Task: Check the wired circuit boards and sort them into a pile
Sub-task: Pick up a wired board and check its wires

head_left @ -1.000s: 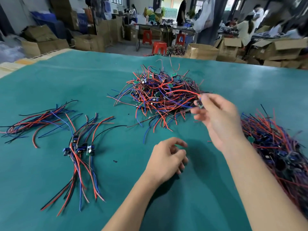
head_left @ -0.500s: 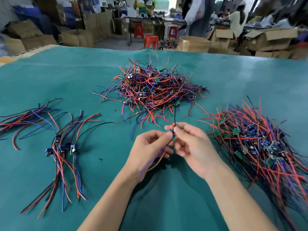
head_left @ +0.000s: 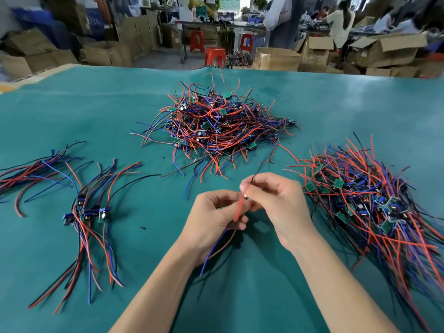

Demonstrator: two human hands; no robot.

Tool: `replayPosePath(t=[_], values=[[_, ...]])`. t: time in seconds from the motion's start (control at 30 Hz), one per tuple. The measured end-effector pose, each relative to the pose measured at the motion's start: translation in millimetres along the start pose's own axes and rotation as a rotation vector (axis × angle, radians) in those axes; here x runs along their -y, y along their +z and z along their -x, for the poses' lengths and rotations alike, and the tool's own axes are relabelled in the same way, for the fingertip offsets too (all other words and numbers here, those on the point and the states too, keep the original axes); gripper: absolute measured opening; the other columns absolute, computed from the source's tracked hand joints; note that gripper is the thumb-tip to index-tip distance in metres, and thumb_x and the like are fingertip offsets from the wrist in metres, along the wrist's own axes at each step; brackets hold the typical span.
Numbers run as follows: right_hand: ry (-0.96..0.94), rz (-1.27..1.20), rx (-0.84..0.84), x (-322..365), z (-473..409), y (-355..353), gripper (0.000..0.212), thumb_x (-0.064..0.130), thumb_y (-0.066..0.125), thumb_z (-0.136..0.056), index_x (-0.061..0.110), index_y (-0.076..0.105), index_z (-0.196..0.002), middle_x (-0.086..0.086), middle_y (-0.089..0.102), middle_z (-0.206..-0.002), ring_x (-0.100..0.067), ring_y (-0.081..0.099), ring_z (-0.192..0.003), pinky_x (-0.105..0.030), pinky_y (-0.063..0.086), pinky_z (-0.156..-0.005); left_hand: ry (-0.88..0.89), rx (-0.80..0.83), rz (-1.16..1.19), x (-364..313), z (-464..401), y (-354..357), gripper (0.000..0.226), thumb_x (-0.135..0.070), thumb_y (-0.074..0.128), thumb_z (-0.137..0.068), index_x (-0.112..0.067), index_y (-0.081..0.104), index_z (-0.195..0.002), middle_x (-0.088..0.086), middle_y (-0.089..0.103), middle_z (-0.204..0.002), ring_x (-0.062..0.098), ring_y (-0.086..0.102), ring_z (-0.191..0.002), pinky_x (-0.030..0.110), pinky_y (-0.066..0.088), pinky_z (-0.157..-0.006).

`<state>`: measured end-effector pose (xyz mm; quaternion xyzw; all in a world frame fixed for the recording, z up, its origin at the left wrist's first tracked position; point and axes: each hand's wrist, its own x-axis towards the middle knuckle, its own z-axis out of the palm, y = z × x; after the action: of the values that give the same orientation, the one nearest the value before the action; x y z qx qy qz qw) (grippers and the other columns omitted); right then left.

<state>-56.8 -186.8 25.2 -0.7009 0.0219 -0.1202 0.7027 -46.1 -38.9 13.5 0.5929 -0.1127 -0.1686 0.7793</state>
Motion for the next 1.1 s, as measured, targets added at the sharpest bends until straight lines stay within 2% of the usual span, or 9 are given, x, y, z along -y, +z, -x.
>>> replayPosePath(t=[0.2, 0.3, 0.4, 0.53, 0.67, 0.83, 0.97, 1.03, 1.1], values=[[0.158, -0.161, -0.041, 3.5, -2.1, -3.5, 0.009, 0.010, 0.079, -0.084, 0.001, 0.079, -0.080, -0.007, 0.074, -0.080, -0.013, 0.060, -0.059, -0.020, 0.048, -0.051, 0.043, -0.046, -0.205, 3.9, -0.6, -3.5, 0.011, -0.015, 0.071, -0.091, -0.007, 0.073, -0.084, 0.005, 0.054, -0.058, 0.014, 0.044, -0.048, 0.019, 0.039, -0.048], [0.182, -0.138, -0.040, 5.7, -4.4, -12.9, 0.007, 0.012, 0.080, -0.082, 0.005, 0.081, -0.083, -0.007, 0.071, -0.074, -0.013, 0.058, -0.057, -0.021, 0.047, -0.050, 0.037, 0.030, -0.286, 3.7, -0.8, -3.3, 0.015, -0.013, 0.064, -0.096, -0.010, 0.072, -0.083, 0.003, 0.059, -0.060, 0.015, 0.050, -0.051, 0.024, 0.045, -0.054], [0.095, 0.022, -0.066, 5.1, -6.3, -22.1, 0.008, 0.011, 0.079, -0.086, 0.011, 0.079, -0.078, 0.000, 0.069, -0.067, -0.011, 0.058, -0.056, -0.021, 0.047, -0.051, 0.035, 0.095, -0.302, 1.6, 0.5, -3.5, 0.018, -0.011, 0.059, -0.099, -0.005, 0.072, -0.089, 0.001, 0.062, -0.067, 0.012, 0.055, -0.053, 0.022, 0.046, -0.053], [-0.019, 0.100, -0.288, 0.6, -13.6, -35.1, 0.022, 0.008, 0.078, -0.086, 0.020, 0.077, -0.069, 0.006, 0.072, -0.067, -0.007, 0.056, -0.051, -0.019, 0.046, -0.048, -0.006, 0.136, -0.319, -0.5, 2.7, -1.8, 0.022, -0.012, 0.056, -0.101, -0.006, 0.071, -0.086, -0.002, 0.061, -0.068, 0.011, 0.050, -0.047, 0.020, 0.042, -0.046], [-0.069, 0.113, -0.485, -2.6, -21.2, -53.2, 0.019, 0.010, 0.077, -0.087, 0.021, 0.076, -0.071, 0.005, 0.067, -0.061, -0.007, 0.055, -0.050, -0.019, 0.047, -0.050, -0.021, 0.193, -0.358, -2.4, 5.2, -0.3, 0.021, -0.016, 0.057, -0.101, -0.009, 0.072, -0.087, -0.002, 0.062, -0.070, 0.011, 0.048, -0.046, 0.021, 0.041, -0.045], [-0.099, -0.078, -0.590, 1.9, -23.5, -60.0, 0.024, 0.008, 0.073, -0.091, 0.017, 0.073, -0.069, 0.007, 0.063, -0.056, -0.007, 0.056, -0.049, -0.020, 0.049, -0.051, 0.001, 0.245, -0.381, -3.6, 6.2, -2.0, 0.021, -0.018, 0.058, -0.101, -0.009, 0.072, -0.088, -0.001, 0.064, -0.072, 0.010, 0.048, -0.046, 0.020, 0.041, -0.046], [-0.017, -0.533, -0.701, 16.2, -23.0, -81.5, 0.020, 0.008, 0.064, -0.099, 0.008, 0.067, -0.079, 0.004, 0.067, -0.059, -0.006, 0.060, -0.055, -0.022, 0.050, -0.058, -0.006, 0.215, -0.341, -1.9, 6.9, -2.7, 0.019, -0.014, 0.058, -0.100, -0.005, 0.071, -0.088, 0.001, 0.065, -0.070, 0.011, 0.051, -0.047, 0.021, 0.043, -0.048], [-0.033, -0.533, -0.749, 19.5, -21.3, -86.1, 0.021, 0.010, 0.061, -0.102, 0.008, 0.064, -0.081, 0.003, 0.067, -0.060, -0.007, 0.062, -0.057, -0.023, 0.052, -0.061, 0.001, 0.158, -0.302, -0.7, 4.9, -0.7, 0.019, -0.010, 0.056, -0.101, -0.005, 0.070, -0.089, 0.003, 0.065, -0.070, 0.012, 0.054, -0.048, 0.022, 0.046, -0.050], [-0.041, -0.421, -0.706, 17.7, -20.7, -71.7, 0.024, 0.015, 0.058, -0.104, 0.006, 0.065, -0.082, -0.001, 0.067, -0.062, -0.010, 0.062, -0.055, -0.024, 0.054, -0.058, 0.008, 0.089, -0.250, 0.7, 2.2, 1.7, 0.019, -0.005, 0.053, -0.102, 0.002, 0.067, -0.094, 0.005, 0.065, -0.071, 0.013, 0.059, -0.051, 0.022, 0.048, -0.051]])
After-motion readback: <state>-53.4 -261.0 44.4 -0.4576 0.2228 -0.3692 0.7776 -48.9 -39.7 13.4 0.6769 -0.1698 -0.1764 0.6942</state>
